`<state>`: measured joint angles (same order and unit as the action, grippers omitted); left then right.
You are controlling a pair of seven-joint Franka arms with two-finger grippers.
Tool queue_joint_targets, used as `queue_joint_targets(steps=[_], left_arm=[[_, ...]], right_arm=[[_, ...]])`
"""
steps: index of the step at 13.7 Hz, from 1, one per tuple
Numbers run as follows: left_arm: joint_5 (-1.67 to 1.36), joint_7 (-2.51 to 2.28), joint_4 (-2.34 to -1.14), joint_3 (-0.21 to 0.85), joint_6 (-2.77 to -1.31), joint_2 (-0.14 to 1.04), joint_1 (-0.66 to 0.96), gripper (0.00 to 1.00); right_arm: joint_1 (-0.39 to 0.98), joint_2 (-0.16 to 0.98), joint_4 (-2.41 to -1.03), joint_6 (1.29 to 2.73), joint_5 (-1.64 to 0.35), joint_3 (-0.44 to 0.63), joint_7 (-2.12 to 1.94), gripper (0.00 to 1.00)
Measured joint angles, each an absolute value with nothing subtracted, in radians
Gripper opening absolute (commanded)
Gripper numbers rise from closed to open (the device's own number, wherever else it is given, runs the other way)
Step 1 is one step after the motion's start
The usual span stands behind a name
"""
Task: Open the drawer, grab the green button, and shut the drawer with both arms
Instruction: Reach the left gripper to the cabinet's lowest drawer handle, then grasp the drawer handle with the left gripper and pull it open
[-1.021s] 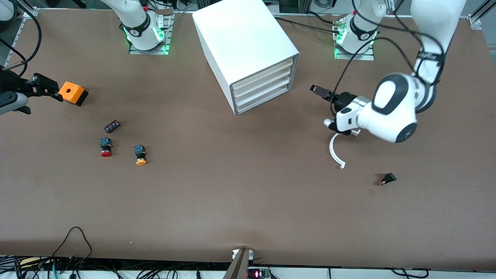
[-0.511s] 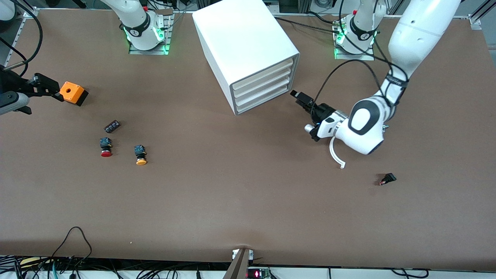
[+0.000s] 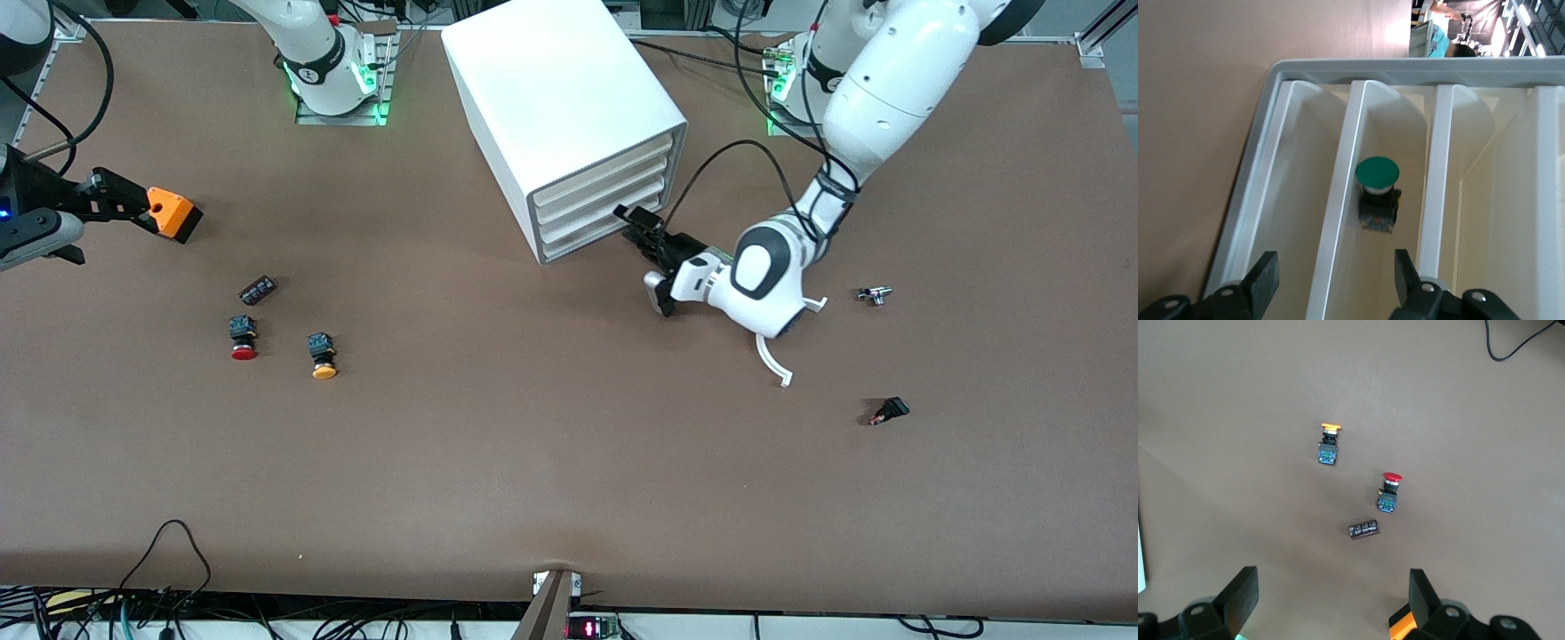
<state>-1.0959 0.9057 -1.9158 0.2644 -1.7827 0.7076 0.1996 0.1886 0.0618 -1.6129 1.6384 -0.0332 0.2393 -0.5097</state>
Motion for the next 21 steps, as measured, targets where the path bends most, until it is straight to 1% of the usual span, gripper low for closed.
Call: queue_joint_targets(steps=[1, 2, 4, 5, 6, 7, 8, 10, 13, 21], left_arm=[[-1.116, 0.916, -1.927, 0.264, -1.796, 0.708, 0.217, 0.75], [-1.129, 0.921, -1.937, 0.264, -1.808, 0.708, 0.228, 0.71], [-1.17, 0.948, -1.955, 0.264, -1.817, 0.708, 0.242, 0.6], [-1.198, 0.977, -1.967, 0.264, -1.83, 0.709, 0.25, 0.5], [-1.228, 1.007, -1.977, 0.262, -1.845, 0.714, 0.258, 0.36], [-1.244, 1.024, -1.981, 0.261, -1.85, 0.721, 0.262, 0.24], [-1.248, 1.035, -1.984, 0.261, -1.85, 0.728, 0.268, 0.18], [-1.253, 1.042, -1.985, 0.261, -1.85, 0.733, 0.277, 0.09], [-1.26, 1.041, -1.985, 0.262, -1.839, 0.73, 0.275, 0.07], [-1.262, 1.009, -1.974, 0.254, -1.834, 0.73, 0.242, 0.07]], right_arm=[[0.189, 0.062, -1.613, 1.638, -0.033, 0.239, -0.51, 1.0], [0.189, 0.062, -1.613, 1.639, -0.033, 0.24, -0.51, 1.0], [0.188, 0.062, -1.613, 1.648, -0.033, 0.24, -0.51, 0.99], [0.188, 0.062, -1.613, 1.651, -0.033, 0.24, -0.51, 1.0], [0.188, 0.062, -1.613, 1.652, -0.033, 0.241, -0.51, 1.0], [0.188, 0.062, -1.613, 1.653, -0.033, 0.241, -0.51, 1.0], [0.188, 0.063, -1.613, 1.653, -0.033, 0.242, -0.51, 1.0], [0.187, 0.063, -1.613, 1.654, -0.033, 0.243, -0.51, 1.0], [0.187, 0.064, -1.613, 1.656, -0.033, 0.244, -0.51, 1.0], [0.188, 0.068, -1.612, 1.657, -0.033, 0.244, -0.51, 1.0]])
